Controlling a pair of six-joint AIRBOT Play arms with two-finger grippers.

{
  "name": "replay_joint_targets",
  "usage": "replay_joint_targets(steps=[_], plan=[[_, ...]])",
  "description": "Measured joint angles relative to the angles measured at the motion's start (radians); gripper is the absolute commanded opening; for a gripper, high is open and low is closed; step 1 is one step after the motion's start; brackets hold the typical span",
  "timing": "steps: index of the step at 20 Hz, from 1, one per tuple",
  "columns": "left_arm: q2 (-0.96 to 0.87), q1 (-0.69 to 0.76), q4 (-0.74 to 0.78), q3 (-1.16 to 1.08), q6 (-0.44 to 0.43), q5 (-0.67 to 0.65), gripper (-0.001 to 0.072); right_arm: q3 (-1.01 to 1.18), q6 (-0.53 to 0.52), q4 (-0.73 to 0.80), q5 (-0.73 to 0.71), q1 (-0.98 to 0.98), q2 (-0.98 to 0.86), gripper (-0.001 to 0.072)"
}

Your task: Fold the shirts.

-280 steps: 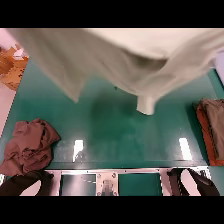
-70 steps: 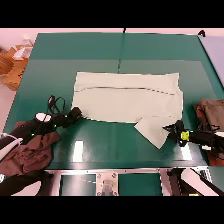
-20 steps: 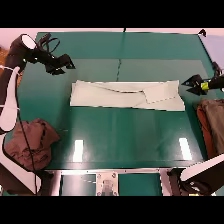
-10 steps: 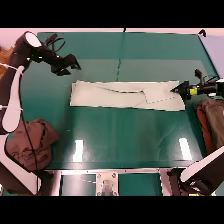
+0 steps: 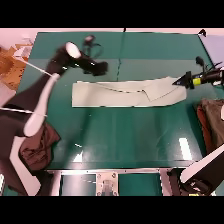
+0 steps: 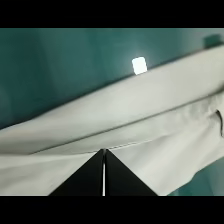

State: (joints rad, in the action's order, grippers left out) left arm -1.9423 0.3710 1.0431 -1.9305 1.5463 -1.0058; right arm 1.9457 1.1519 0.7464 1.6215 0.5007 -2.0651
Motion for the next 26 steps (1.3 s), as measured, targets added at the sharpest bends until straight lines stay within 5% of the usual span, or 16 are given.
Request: replay_joint_targets(steps=[7,14,19,26], plan=[[-0.186,0.221,-0.155,-0.001,-0.03,0.245,0.002,0.084,0.047,-0.027,0.087,-0.107,0.246,0.0019],[-0.253,0.274,-0.317,-0.002,-0.09,0.301,0.002,0.085,0.066,-0.033,0.1,-0.21,0.385,0.0019],[-0.151,0.169,-0.249,-0.002,-0.158,0.101,0.0019,0.077,0.097,-0.014,0.1,-0.237,0.399,0.0019],[0.145,-0.143,0.21,-0.002,-0.136,-0.376,0.002,0.074,0.185,-0.008,-0.005,-0.485,0.383,0.002]])
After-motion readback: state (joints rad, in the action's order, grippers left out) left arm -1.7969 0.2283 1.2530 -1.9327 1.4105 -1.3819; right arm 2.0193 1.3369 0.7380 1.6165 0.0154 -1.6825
